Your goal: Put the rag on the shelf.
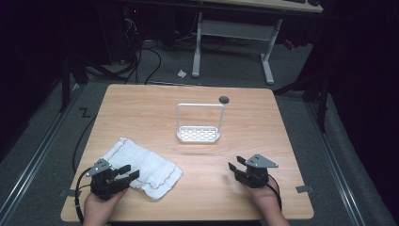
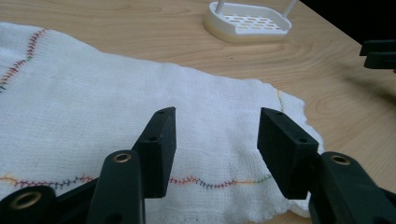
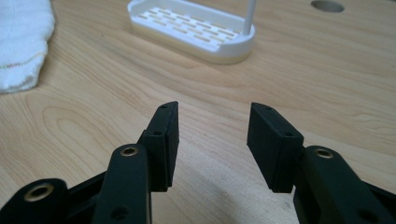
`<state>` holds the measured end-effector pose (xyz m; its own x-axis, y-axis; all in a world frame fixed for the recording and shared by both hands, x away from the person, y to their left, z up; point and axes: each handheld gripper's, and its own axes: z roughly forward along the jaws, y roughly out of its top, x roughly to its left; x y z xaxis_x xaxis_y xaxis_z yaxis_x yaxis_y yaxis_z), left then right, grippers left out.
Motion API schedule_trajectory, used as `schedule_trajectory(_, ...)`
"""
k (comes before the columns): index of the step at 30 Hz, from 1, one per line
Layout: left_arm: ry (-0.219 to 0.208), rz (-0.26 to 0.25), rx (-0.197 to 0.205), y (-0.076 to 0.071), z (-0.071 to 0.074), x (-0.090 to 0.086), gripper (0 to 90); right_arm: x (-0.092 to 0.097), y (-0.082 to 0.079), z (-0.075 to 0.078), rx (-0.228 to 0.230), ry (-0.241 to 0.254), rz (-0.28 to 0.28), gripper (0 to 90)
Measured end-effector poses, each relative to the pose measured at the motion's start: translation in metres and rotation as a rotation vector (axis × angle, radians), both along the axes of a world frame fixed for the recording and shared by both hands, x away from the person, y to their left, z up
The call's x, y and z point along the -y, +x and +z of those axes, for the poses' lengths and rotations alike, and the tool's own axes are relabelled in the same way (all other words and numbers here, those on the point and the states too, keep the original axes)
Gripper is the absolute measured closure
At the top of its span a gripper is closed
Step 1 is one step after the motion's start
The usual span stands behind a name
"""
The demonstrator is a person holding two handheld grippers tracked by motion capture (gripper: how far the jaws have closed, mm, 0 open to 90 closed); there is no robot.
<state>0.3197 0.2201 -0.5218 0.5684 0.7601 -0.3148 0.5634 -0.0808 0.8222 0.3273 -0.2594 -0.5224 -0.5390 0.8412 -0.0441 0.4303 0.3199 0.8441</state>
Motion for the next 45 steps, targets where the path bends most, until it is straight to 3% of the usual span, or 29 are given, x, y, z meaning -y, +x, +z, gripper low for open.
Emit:
schedule_trajectory(2,0.017,0.0,0.008,0.0,0.0,0.001,47.4,-0.002,0.001,-0.001,0.0,-0.021,0.016,53.9)
schedule_trajectory(6,-0.021,0.0,0.008,0.0,0.0,-0.002,46.2,-0.004,0.0,-0.001,-0.004,-0.015,0.026,54.1)
schedule_trajectory(14,-0.025,0.013,0.026,-0.005,0.004,-0.007,48.7,-0.02,0.0,0.0,-0.007,-0.024,0.057,55.3)
schedule_trajectory(17,-0.025,0.017,0.014,-0.003,0.003,-0.005,51.0,-0.032,-0.001,0.0,-0.027,-0.044,0.081,63.5)
schedule_trajectory(19,-0.03,-0.001,-0.014,0.0,0.002,0.0,60.1,-0.043,0.0,0.002,-0.043,-0.031,0.106,70.1)
schedule_trajectory(21,0.011,-0.037,-0.028,0.001,0.001,0.011,67.8,-0.067,0.003,0.002,-0.082,-0.017,0.169,80.4)
schedule_trajectory(23,0.07,-0.07,-0.035,-0.001,-0.001,0.023,73.2,-0.085,0.005,0.003,-0.084,-0.03,0.217,86.4)
schedule_trajectory(24,0.102,-0.086,-0.046,-0.002,-0.002,0.028,73.2,-0.085,0.005,0.003,-0.084,-0.03,0.217,86.4)
schedule_trajectory(28,0.214,-0.126,-0.08,-0.007,-0.012,0.043,80.8,-0.126,0.011,0.004,-0.1,-0.039,0.302,90.0)
schedule_trajectory(30,0.219,-0.127,-0.075,-0.008,-0.012,0.044,81.5,-0.155,0.017,0.004,-0.106,-0.054,0.342,90.0)
schedule_trajectory(31,0.22,-0.129,-0.075,-0.007,-0.012,0.044,81.5,-0.155,0.017,0.004,-0.106,-0.054,0.342,90.0)
schedule_trajectory(34,0.218,-0.13,-0.075,-0.007,-0.012,0.044,81.6,-0.181,0.031,-0.001,-0.129,-0.09,0.363,90.0)
schedule_trajectory(37,0.222,-0.13,-0.071,-0.007,-0.012,0.044,81.6,-0.185,0.038,-0.009,-0.156,-0.12,0.363,90.0)
schedule_trajectory(39,0.223,-0.13,-0.071,-0.007,-0.013,0.045,81.7,-0.184,0.038,-0.01,-0.157,-0.108,0.363,90.0)
schedule_trajectory(45,0.2,-0.148,-0.081,-0.003,-0.014,0.056,82.1,-0.165,0.023,-0.009,-0.163,-0.118,0.382,90.0)
